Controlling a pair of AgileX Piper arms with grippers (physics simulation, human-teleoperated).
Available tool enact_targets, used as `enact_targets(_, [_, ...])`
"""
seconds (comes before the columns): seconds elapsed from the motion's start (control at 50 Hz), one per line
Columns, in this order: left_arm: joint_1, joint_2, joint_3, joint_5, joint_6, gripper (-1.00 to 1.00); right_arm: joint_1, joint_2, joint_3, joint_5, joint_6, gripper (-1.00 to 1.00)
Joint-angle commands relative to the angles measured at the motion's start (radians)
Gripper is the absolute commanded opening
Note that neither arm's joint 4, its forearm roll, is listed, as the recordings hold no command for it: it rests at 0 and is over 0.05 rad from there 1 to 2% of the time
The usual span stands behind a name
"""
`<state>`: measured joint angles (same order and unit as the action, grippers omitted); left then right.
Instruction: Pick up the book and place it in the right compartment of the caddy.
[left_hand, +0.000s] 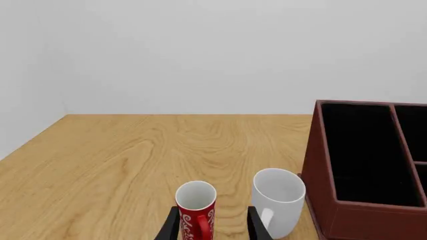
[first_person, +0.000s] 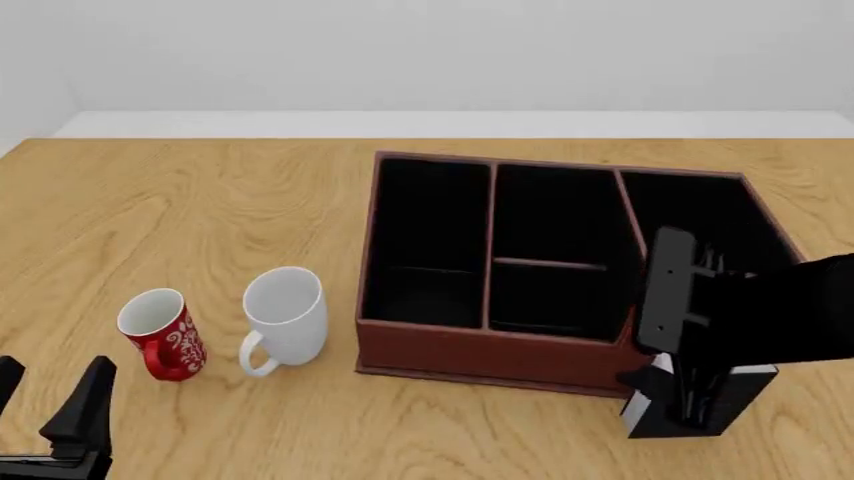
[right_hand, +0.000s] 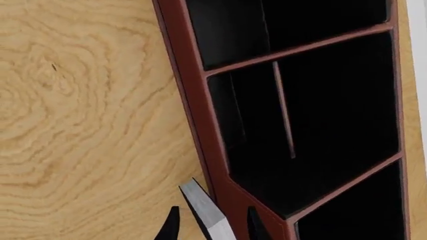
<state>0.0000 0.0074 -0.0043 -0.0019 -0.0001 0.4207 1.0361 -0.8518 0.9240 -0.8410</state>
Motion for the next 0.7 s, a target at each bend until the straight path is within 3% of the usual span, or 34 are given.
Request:
enact_targets(0.02, [0.0,0.0,0.0,0.0,0.0,1.0,0.016,0.037,0.031,-0.038,0.032,1.0])
enact_targets(0.7, [0.0,0.0,0.0,0.0,0.0,1.0,-0.007,0.073,0.069,-0.061,0.069,1.0])
